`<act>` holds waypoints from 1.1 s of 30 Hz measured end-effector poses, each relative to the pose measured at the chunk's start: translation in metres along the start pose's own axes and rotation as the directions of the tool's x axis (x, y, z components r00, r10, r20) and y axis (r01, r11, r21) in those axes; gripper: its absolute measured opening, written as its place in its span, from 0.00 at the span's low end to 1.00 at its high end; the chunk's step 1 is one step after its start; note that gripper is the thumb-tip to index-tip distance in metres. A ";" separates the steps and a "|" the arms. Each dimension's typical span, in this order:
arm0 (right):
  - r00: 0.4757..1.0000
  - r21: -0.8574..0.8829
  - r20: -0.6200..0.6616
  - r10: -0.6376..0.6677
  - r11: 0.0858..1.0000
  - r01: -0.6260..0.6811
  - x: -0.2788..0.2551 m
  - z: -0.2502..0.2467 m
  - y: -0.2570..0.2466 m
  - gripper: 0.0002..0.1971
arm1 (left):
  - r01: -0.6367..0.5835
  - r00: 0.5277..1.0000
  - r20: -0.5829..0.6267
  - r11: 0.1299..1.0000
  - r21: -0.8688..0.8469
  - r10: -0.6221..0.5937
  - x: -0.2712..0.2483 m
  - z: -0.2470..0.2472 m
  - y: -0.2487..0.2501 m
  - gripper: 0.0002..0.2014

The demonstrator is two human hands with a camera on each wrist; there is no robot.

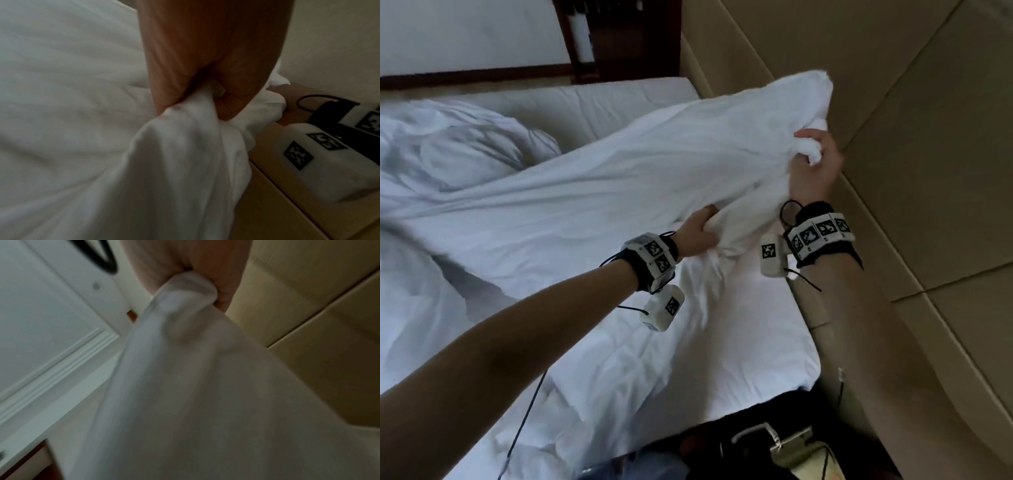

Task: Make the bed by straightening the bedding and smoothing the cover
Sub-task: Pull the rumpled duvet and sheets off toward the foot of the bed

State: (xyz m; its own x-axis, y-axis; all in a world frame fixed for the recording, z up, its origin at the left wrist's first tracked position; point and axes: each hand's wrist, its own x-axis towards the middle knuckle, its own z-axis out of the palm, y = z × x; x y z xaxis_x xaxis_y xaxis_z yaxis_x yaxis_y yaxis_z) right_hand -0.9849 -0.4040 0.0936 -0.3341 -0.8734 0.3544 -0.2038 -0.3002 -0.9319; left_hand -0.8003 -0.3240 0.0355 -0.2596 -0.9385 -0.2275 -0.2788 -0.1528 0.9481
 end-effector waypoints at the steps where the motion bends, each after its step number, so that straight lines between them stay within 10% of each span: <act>1: 0.997 0.003 -0.067 0.031 1.000 -0.031 0.009 -0.021 0.003 0.22 | -0.043 0.998 0.039 0.999 0.014 0.043 0.011 0.016 0.004 0.35; 8: 0.979 -0.139 -0.200 0.047 0.987 -0.076 -0.010 -0.106 0.066 0.16 | 0.007 0.978 0.203 0.975 0.223 -0.053 0.048 0.078 -0.036 0.17; 12: 0.978 -0.276 -0.158 0.139 0.944 -0.179 -0.058 -0.101 0.116 0.18 | 0.107 0.994 -0.029 0.907 0.406 -0.104 0.059 0.040 -0.071 0.17; 17: 0.961 -0.353 -0.199 0.190 0.901 -0.251 -0.102 -0.087 0.140 0.18 | 0.298 0.944 -0.310 0.692 0.658 -0.112 0.083 -0.026 -0.101 0.29; 25: 0.941 -0.438 -0.314 0.128 0.860 -0.263 -0.115 -0.072 0.139 0.14 | 0.368 0.858 -0.241 0.216 0.904 -0.454 0.094 -0.091 -0.161 0.67; 33: 0.881 -0.457 -0.471 0.047 0.842 -0.289 -0.141 -0.064 0.129 0.16 | 0.436 0.860 -0.352 0.173 0.883 -0.370 0.107 -0.099 -0.170 0.74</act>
State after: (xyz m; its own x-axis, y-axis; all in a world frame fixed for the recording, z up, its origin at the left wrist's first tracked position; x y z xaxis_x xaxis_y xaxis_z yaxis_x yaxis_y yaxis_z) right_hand -1.0231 -0.2954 -0.0713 -0.7370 -0.6031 0.3051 -0.4953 0.1747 -0.8510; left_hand -0.6891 -0.4297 -0.1279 0.2054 -0.8595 -0.4681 -0.9780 -0.1620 -0.1316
